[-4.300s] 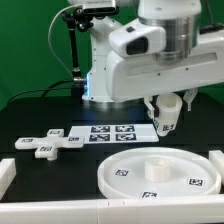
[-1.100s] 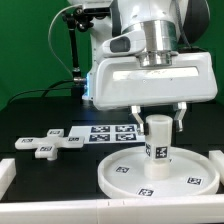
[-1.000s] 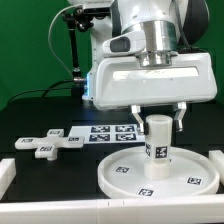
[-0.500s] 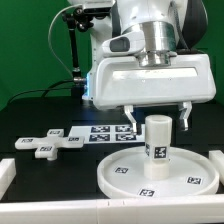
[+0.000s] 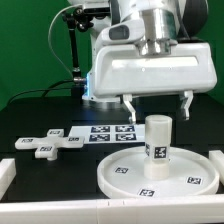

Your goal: Assemble round table

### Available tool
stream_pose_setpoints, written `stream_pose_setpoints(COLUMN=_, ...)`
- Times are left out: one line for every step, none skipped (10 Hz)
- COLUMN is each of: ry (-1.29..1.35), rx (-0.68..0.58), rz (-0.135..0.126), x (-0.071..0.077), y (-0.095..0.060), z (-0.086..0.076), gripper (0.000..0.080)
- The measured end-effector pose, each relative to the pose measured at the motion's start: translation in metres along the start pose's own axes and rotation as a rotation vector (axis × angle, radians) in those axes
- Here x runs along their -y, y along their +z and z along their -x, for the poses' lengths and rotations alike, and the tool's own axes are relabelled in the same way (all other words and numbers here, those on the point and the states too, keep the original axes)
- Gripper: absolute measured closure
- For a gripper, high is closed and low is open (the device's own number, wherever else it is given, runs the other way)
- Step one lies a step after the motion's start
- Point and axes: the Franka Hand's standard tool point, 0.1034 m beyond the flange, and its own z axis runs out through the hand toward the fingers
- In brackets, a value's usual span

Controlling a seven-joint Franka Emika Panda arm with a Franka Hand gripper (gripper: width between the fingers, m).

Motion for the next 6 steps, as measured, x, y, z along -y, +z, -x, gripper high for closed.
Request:
stream_pose_setpoints(ry=-0.002, rx=0.015, rz=-0.005, x=0.002, y=0.001, z=0.002, gripper=0.0151)
stream_pose_setpoints(ry=-0.002, rx=0.015, rz=-0.005, x=0.002, y=0.001, z=0.002, gripper=0.0151)
stream_pose_setpoints(ry=-0.003, rx=0.073, rz=-0.022, x=0.006, y=0.003, z=0.006, gripper=0.0151)
stream_pose_setpoints(ry=-0.008, rx=0.13, rz=-0.039, x=0.008, y=0.004, z=0.007, gripper=0.0151)
stream_pose_setpoints(ry=-0.006, rx=0.201, rz=-0.05, x=0.002, y=0.008, z=0.012, gripper=0.0151)
stream_pose_setpoints(ry=0.002, rx=0.271, rz=-0.066, x=0.002, y=0.008, z=0.014, gripper=0.0151)
